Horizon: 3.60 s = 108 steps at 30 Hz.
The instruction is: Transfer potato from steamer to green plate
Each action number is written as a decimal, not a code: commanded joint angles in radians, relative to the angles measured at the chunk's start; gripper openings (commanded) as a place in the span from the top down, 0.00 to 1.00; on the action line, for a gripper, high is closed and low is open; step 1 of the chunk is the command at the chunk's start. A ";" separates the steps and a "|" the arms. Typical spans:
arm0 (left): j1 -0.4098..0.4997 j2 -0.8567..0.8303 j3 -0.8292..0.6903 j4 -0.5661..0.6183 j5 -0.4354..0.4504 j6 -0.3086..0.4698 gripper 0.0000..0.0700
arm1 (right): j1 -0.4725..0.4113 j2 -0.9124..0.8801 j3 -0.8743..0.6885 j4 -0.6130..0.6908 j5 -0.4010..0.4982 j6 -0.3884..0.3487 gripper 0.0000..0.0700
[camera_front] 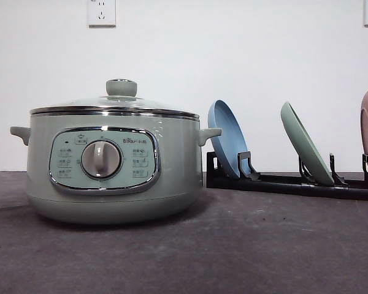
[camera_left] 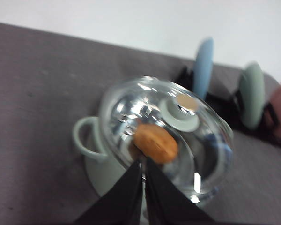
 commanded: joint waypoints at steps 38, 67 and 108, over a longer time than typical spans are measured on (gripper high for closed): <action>-0.147 0.172 0.196 -0.175 0.026 0.147 0.26 | 0.065 0.255 0.176 -0.174 -0.052 -0.076 0.29; -0.147 0.172 0.196 -0.175 0.026 0.147 0.26 | 0.100 1.092 0.696 0.118 -0.096 0.017 0.29; -0.147 0.172 0.196 -0.179 0.026 0.148 0.26 | 0.131 1.297 0.697 0.296 -0.045 0.060 0.99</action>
